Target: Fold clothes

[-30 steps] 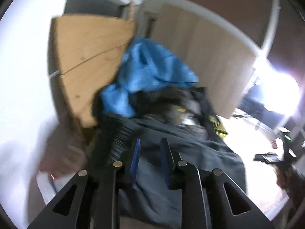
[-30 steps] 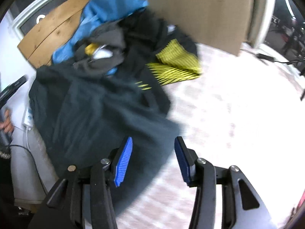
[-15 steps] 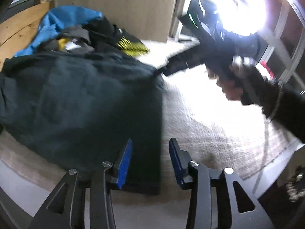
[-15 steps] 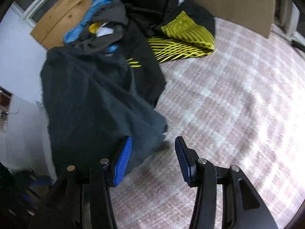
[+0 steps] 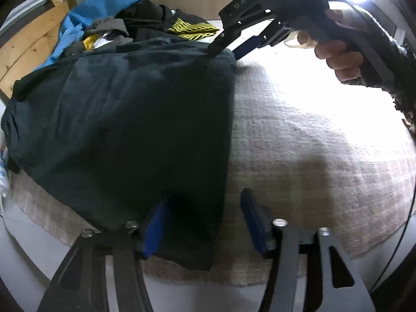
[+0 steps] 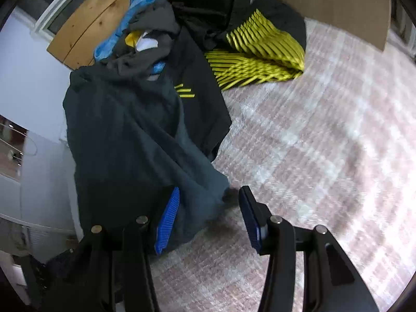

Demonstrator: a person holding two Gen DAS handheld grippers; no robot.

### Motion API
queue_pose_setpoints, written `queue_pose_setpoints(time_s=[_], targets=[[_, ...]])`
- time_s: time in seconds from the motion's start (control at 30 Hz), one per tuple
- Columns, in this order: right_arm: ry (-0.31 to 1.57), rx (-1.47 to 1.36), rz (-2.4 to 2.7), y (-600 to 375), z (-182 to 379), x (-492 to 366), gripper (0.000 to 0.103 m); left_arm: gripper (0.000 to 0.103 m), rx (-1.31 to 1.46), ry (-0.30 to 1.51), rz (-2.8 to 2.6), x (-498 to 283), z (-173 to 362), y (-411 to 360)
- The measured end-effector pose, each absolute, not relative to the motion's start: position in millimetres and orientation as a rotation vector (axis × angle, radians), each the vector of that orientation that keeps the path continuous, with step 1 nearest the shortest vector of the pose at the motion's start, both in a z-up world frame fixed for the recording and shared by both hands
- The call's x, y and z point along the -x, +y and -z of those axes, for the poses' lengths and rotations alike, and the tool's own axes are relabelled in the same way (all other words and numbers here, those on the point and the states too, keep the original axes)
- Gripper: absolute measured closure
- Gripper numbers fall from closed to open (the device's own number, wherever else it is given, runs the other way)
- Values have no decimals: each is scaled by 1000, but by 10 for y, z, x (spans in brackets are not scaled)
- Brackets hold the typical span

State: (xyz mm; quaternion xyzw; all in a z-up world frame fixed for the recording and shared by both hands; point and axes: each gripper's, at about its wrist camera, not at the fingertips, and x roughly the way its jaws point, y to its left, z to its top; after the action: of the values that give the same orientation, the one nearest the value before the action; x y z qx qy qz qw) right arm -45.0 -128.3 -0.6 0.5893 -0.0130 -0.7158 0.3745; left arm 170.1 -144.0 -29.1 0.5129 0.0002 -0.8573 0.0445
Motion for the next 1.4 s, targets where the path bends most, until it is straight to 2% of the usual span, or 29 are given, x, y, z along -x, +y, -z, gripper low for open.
queue_pose_setpoints(time_s=[0.07, 0.17, 0.2, 0.23, 0.27, 0.33, 0.47, 0.63, 0.7, 0.83, 0.97, 1.1, 1.13, 1.4], targets=[[-59, -1499, 1811, -1314, 11, 436, 56, 43, -1554, 39, 2623, -1713, 295, -1485], [-106, -1479, 1778, -1355, 24, 368, 57, 47, -1546, 45, 2639, -1738, 292, -1499], [-112, -1479, 1765, -1378, 39, 356, 63, 54, -1542, 43, 2649, -1749, 289, -1496], [-108, -1484, 1755, -1412, 58, 350, 68, 69, -1537, 40, 2655, -1755, 281, -1510], [-104, -1485, 1748, -1441, 66, 344, 78, 75, -1533, 52, 2658, -1757, 271, -1539], [-99, -1468, 1741, -1480, 40, 329, 88, 99, -1542, 118, 2672, -1751, 257, -1617], [-148, -1421, 1737, -1505, -116, 325, 94, 100, -1521, 187, 2695, -1750, 154, -1697], [-262, -1359, 1728, -1540, -407, 367, 95, 100, -1359, 514, 2745, -1830, -261, -2095], [-281, -1366, 1715, -1649, -466, 409, 95, 100, -1290, 542, 2749, -1891, -421, -2268], [-317, -1385, 1672, -2041, -638, 468, 96, 101, -1177, 410, 2787, -2078, -1070, -2266], [-322, -1236, 1639, -2271, -1396, 370, 96, 101, -1062, 279, 2815, -2265, -1718, -2263], [-304, -1074, 1649, -1977, -2206, 161, 96, 101, -964, 163, 2840, -2434, -2301, -2223], [-299, -1063, 1658, -1829, -2285, 107, 96, 101, -1008, 183, 2869, -2413, -2215, -2074], [-296, -1261, 1793, -22, -1763, -338, 96, 101, -1386, 357, 3073, -2245, -1529, -888]])
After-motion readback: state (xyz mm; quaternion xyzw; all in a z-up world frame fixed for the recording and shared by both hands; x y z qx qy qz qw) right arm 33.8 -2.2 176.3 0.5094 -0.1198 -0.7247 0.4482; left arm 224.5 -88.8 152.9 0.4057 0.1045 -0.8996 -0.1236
